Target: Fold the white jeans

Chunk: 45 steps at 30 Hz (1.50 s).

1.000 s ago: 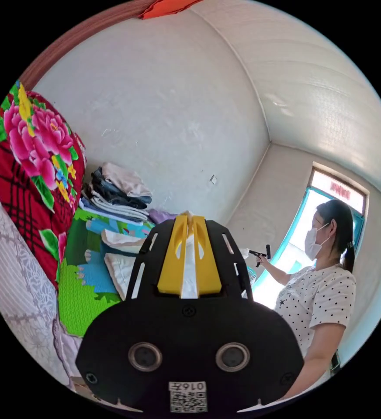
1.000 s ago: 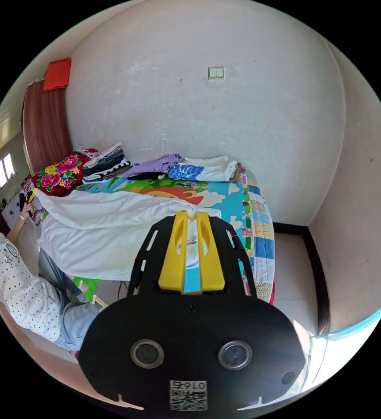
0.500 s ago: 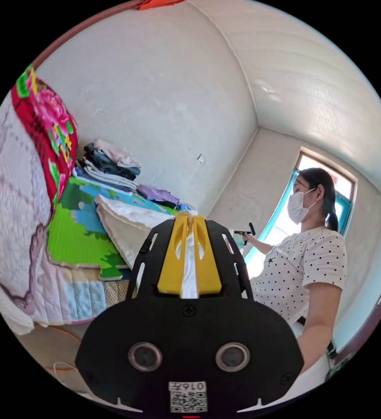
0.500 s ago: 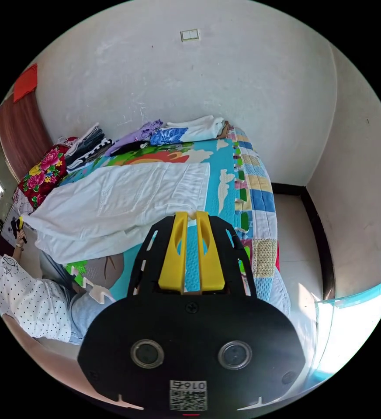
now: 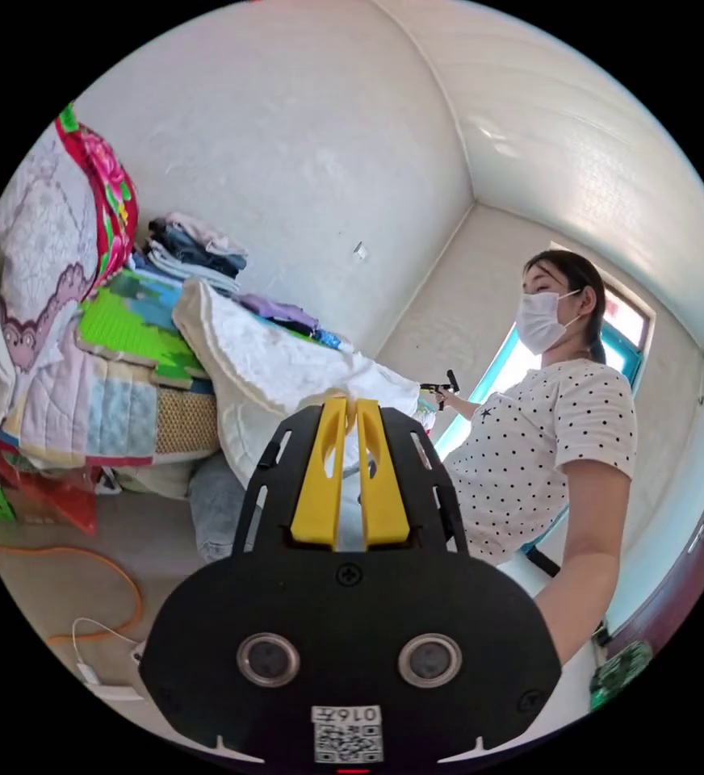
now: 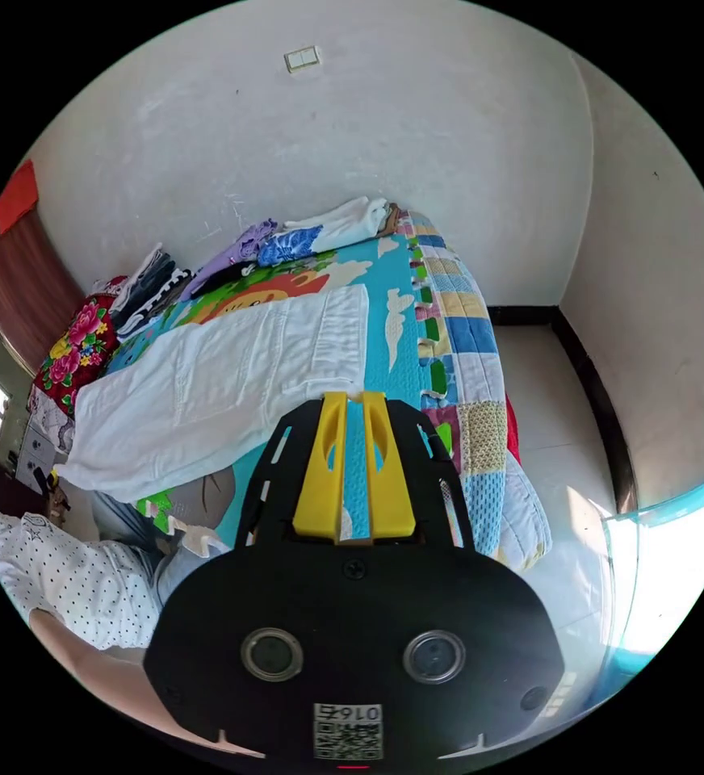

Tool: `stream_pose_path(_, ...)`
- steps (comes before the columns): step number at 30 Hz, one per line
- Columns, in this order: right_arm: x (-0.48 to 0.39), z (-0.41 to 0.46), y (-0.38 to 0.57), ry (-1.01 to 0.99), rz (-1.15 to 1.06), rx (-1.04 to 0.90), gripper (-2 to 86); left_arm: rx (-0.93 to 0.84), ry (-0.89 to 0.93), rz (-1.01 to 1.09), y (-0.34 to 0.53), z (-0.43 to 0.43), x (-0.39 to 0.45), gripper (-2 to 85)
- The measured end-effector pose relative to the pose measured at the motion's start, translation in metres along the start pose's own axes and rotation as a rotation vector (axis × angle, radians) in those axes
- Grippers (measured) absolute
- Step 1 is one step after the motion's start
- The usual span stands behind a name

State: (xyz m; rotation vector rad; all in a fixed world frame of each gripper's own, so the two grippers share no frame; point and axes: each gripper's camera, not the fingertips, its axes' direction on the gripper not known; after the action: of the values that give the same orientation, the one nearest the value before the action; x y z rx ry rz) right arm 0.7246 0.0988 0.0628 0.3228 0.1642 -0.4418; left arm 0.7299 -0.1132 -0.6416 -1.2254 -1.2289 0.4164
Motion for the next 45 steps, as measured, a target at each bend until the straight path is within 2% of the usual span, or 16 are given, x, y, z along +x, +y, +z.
stream_pose_path(2,-0.016,0.000,-0.007,0.010,-0.007,0.006,1.9,-0.032,-0.016,-0.006,0.005,0.004,0.004,0.0)
stream_pose_path(6,-0.040,0.018,-0.027,0.103,0.130,-0.149,1.4,-0.267,-0.052,-0.264,0.041,0.028,-0.025,3.2)
stream_pose_path(11,-0.095,-0.030,-0.048,0.087,0.164,0.200,2.9,-0.138,-0.220,-0.441,0.066,0.011,-0.030,6.3)
stream_pose_path(13,-0.141,-0.044,-0.071,0.047,0.061,0.311,4.0,-0.111,-0.330,-0.446,0.053,0.013,-0.025,9.8)
stream_pose_path(15,-0.223,-0.042,-0.118,-0.098,-0.166,0.337,7.4,-0.117,-0.378,-0.440,0.036,0.021,-0.026,11.8)
stream_pose_path(20,-0.416,0.016,-0.213,-0.339,-0.550,0.242,12.1,-0.319,-0.278,-0.406,-0.001,0.075,-0.052,15.9)
stream_pose_path(26,-0.681,0.148,-0.293,-0.679,-0.925,-0.089,18.0,-0.413,-0.151,-0.429,-0.016,0.109,-0.096,16.0)
stream_pose_path(30,-0.875,0.231,-0.313,-0.729,-1.218,-0.266,21.1,-0.438,-0.145,-0.369,-0.031,0.116,-0.098,10.6)
stream_pose_path(33,-0.994,0.289,-0.325,-0.789,-1.310,-0.361,22.2,-0.386,-0.110,-0.313,-0.043,0.112,-0.092,4.9)
stream_pose_path(37,-1.103,0.360,-0.345,-0.859,-1.271,-0.532,22.9,-0.353,-0.087,-0.258,-0.058,0.107,-0.083,1.3)
stream_pose_path(39,-1.150,0.400,-0.358,-0.883,-1.216,-0.700,22.2,-0.371,-0.106,-0.223,-0.065,0.107,-0.078,0.7)
stream_pose_path(40,-1.156,0.402,-0.363,-0.896,-1.212,-0.693,22.0,-0.379,-0.112,-0.204,-0.071,0.107,-0.077,0.5)
stream_pose_path(41,-1.166,0.404,-0.370,-0.975,-1.239,-0.747,17.8,-0.385,-0.112,-0.197,-0.073,0.107,-0.077,0.3)
stream_pose_path(43,-1.186,0.416,-0.366,-1.153,-1.236,-1.040,10.4,-0.412,-0.111,-0.167,-0.085,0.109,-0.079,0.1)
stream_pose_path(44,-1.200,0.423,-0.353,-1.165,-1.246,-1.190,6.8,-0.419,-0.106,-0.162,-0.088,0.110,-0.080,0.0)
stream_pose_path(45,-1.212,0.422,-0.343,-1.119,-1.289,-1.185,4.9,-0.430,-0.094,-0.151,-0.094,0.112,-0.082,0.0)
